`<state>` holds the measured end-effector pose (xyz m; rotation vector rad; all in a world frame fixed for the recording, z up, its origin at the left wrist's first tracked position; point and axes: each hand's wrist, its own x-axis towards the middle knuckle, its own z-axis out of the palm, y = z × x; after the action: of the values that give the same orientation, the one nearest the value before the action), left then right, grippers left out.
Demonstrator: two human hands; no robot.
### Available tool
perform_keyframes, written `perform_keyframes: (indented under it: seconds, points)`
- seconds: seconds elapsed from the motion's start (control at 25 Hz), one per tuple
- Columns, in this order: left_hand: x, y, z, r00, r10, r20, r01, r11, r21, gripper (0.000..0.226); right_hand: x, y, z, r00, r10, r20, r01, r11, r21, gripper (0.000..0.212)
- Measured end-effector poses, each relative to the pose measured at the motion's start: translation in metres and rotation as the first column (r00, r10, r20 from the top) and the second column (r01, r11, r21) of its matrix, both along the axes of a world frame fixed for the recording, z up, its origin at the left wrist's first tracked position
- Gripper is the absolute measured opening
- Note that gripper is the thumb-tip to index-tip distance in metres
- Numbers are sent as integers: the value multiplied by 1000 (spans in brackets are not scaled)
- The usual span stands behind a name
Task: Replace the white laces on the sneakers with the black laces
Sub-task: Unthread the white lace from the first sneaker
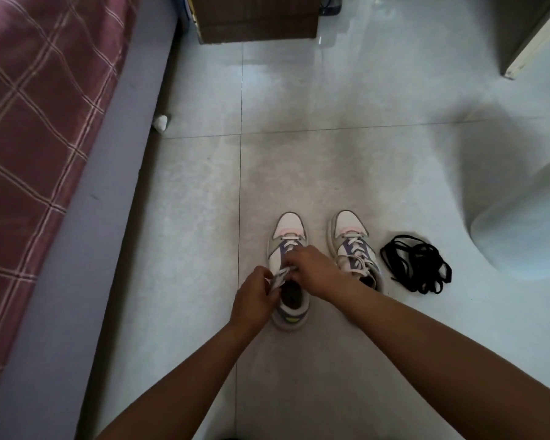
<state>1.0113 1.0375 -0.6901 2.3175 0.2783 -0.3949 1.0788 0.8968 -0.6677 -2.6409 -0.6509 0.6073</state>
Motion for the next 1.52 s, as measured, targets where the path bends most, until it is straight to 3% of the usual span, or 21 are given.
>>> perform_keyframes:
  seconds: [0.12,0.2,0.32,0.36,0.44,0.56,0.64,0.84,0.96,1.08,1.2,1.32,1.48,1.52]
  points:
    - [-19,-6,-2,998,-44,-54,39,995,-91,19,-21,-14,0,1000,-21,-9,21,997,73,19]
    - [-29,-8,-3,996,-62,-61,55,992,-114,14,-36,-26,-1,985,-117,-125,142,966,215,12]
    - [-22,-2,7,999,-16,-37,9,983,-185,8,-44,-38,0,812,-365,-455,555,723,411,8]
    - [-17,0,13,999,34,-30,-41,970,-242,9,-44,-39,-1,781,-388,-489,600,682,418,7]
    - [-7,3,25,995,92,-28,-96,941,-325,11,-40,-38,-1,818,-322,-477,530,745,405,13]
    - [3,3,34,992,114,-60,-128,906,-404,12,-33,-34,-5,955,-133,-265,196,954,227,26]
    - [4,2,37,979,183,-96,-206,866,-456,12,-31,-32,-5,972,-110,-209,145,976,164,23]
    - [5,4,41,891,383,-242,-450,687,-570,9,-34,-32,-6,943,-207,-261,282,913,296,13]
    - [6,9,43,898,387,-209,-435,715,-548,10,-28,-31,-4,903,-231,-364,346,891,295,21]
    - [7,11,42,902,376,-213,-430,731,-531,13,-26,-33,-3,942,-79,-325,176,944,280,21]
    - [8,9,38,897,377,-232,-443,754,-485,15,-30,-32,-6,929,-171,-328,278,908,314,13]
    - [7,9,35,881,386,-273,-473,740,-478,17,-35,-31,-7,834,-313,-453,491,796,354,10]
    - [7,10,36,872,264,-411,-488,500,-715,22,-37,-30,-6,680,-415,-604,688,646,331,11]
    - [7,8,34,878,251,-407,-477,519,-709,21,-36,-30,-5,638,-425,-643,727,608,320,11]
